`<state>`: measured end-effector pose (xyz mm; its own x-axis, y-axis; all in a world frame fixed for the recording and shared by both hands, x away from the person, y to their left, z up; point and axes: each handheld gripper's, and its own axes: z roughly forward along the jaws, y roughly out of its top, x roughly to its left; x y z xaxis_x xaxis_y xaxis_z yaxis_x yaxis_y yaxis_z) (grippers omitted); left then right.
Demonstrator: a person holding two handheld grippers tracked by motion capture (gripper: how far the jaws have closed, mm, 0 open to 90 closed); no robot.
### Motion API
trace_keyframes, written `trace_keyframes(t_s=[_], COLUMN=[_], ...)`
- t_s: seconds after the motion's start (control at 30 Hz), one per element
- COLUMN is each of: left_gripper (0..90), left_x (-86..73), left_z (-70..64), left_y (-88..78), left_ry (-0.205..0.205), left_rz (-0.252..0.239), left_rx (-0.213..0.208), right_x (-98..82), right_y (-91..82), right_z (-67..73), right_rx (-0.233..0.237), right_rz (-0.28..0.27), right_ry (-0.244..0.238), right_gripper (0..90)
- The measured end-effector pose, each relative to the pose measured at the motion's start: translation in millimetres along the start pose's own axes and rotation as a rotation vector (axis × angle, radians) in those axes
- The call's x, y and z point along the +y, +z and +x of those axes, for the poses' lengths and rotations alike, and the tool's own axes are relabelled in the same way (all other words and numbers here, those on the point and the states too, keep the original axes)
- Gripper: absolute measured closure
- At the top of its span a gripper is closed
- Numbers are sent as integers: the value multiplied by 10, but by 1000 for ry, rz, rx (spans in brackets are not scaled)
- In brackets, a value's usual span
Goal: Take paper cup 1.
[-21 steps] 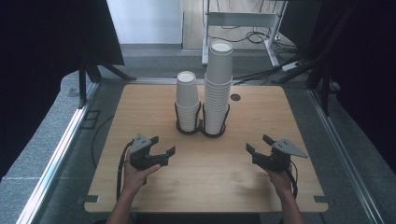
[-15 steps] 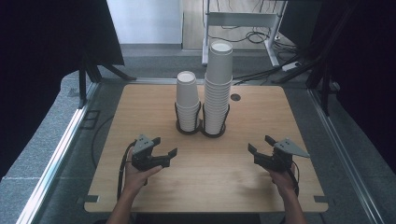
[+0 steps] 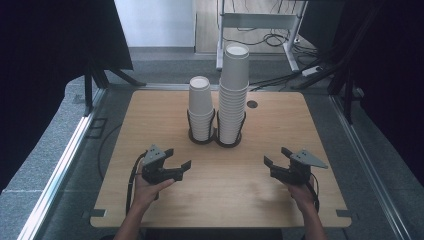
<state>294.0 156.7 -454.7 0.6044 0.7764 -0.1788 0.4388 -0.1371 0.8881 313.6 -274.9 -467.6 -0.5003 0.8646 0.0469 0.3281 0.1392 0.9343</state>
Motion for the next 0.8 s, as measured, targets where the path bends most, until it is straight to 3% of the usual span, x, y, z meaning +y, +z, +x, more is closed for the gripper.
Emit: trace_keyframes(t_s=[0.33, 0.5, 0.8], left_gripper=[168, 168, 158], left_x=[-2, 9, 32], left_z=[67, 85, 74], left_y=[-66, -90, -100], left_ry=[-5, -12, -37], left_rz=[-15, -24, -38], left_rx=[9, -3, -5], right_x=[0, 8, 131], right_y=[-8, 1, 18], right_z=[-43, -8, 119], right_rx=[12, 20, 89], right_rz=[-9, -12, -50], right_ry=[26, 16, 4], right_gripper=[213, 213, 216])
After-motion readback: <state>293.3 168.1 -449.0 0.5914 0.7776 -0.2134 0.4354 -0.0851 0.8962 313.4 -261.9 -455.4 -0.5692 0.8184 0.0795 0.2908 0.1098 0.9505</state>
